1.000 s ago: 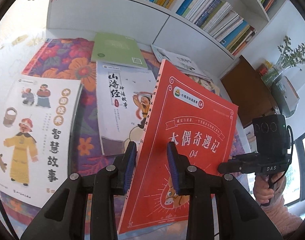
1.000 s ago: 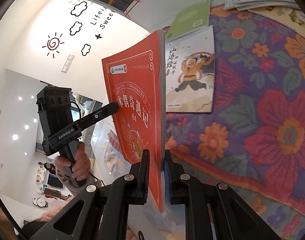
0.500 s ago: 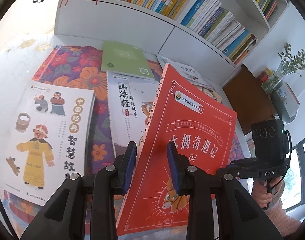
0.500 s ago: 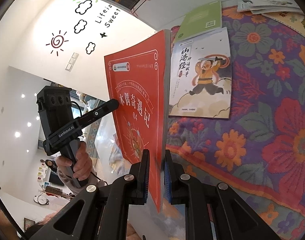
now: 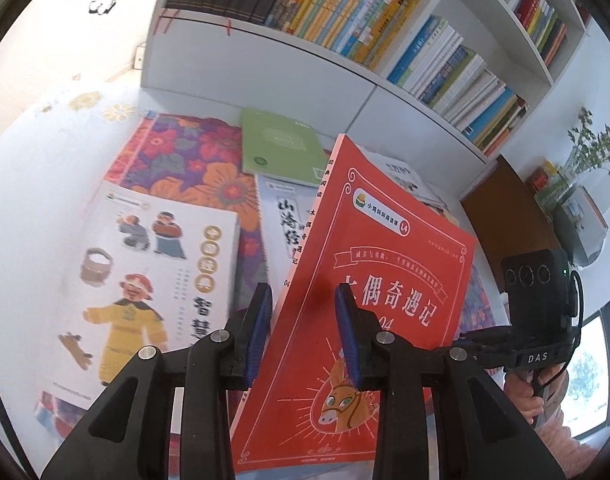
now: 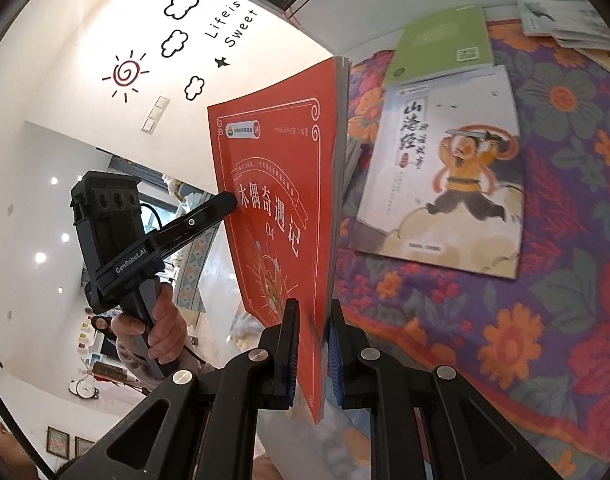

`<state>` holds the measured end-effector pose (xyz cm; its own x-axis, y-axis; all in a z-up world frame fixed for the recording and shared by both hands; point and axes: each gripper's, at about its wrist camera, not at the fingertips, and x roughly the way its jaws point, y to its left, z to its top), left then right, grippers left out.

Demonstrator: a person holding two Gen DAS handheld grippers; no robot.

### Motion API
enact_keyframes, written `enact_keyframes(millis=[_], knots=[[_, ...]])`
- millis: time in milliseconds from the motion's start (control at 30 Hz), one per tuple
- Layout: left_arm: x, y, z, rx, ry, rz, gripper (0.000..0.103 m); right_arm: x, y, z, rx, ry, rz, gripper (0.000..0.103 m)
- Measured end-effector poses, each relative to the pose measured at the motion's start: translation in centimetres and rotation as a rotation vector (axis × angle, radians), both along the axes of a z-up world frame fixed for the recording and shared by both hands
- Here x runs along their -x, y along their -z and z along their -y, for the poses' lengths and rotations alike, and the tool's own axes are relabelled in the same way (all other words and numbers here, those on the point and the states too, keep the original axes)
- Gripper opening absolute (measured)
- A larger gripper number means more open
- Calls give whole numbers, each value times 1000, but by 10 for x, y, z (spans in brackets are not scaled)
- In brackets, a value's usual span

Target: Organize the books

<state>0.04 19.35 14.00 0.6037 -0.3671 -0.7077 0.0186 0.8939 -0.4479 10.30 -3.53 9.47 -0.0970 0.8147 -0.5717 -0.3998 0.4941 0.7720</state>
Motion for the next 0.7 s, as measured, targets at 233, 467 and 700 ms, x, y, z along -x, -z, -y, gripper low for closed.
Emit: enact_keyframes(millis=[233,467,700], knots=[[-5,-6,-36,-12,-44,15,29,-3,-2,-21,-17,-35,7,14],[-14,-7,-83,-16,-37,14,32,0,0,-47,-33,-62,30,14],[-20,18,-132,29,-93,-27,32,7,23,-82,-46,-113,-15,14]])
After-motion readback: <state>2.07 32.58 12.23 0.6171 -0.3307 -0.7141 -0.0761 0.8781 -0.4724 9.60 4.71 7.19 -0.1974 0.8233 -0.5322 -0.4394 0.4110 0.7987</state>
